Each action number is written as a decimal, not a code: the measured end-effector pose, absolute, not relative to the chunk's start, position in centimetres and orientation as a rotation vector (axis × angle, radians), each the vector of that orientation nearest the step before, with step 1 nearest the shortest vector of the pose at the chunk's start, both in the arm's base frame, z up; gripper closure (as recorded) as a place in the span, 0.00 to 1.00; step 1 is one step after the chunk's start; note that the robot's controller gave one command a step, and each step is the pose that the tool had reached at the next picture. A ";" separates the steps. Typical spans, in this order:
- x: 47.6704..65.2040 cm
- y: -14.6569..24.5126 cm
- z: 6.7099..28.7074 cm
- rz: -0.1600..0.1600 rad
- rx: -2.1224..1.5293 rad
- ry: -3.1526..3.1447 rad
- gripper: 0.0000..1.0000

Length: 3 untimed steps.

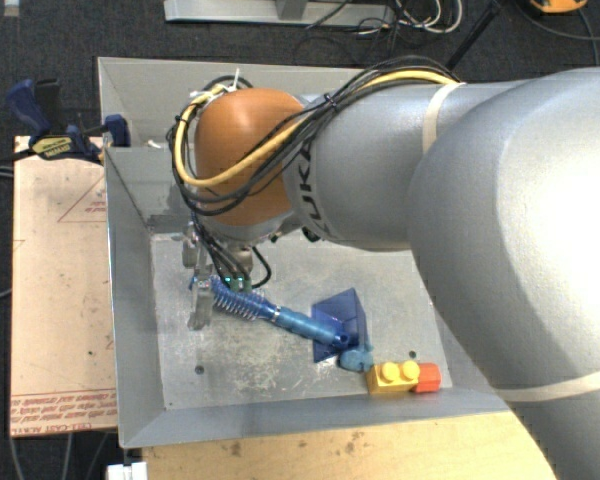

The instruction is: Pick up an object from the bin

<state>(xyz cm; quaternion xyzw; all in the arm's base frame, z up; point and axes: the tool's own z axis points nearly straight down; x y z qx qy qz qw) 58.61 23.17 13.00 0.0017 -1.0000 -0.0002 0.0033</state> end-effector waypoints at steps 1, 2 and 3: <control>59.8 20.8 12.2 0.000 -0.382 -3.118 0.00; 56.9 20.5 7.2 0.001 -0.657 -3.068 0.00; 61.9 20.7 7.4 -0.004 -1.104 -2.943 0.00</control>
Offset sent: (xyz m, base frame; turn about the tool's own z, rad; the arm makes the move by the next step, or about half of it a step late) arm 0.0119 -0.0231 -0.0071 0.2490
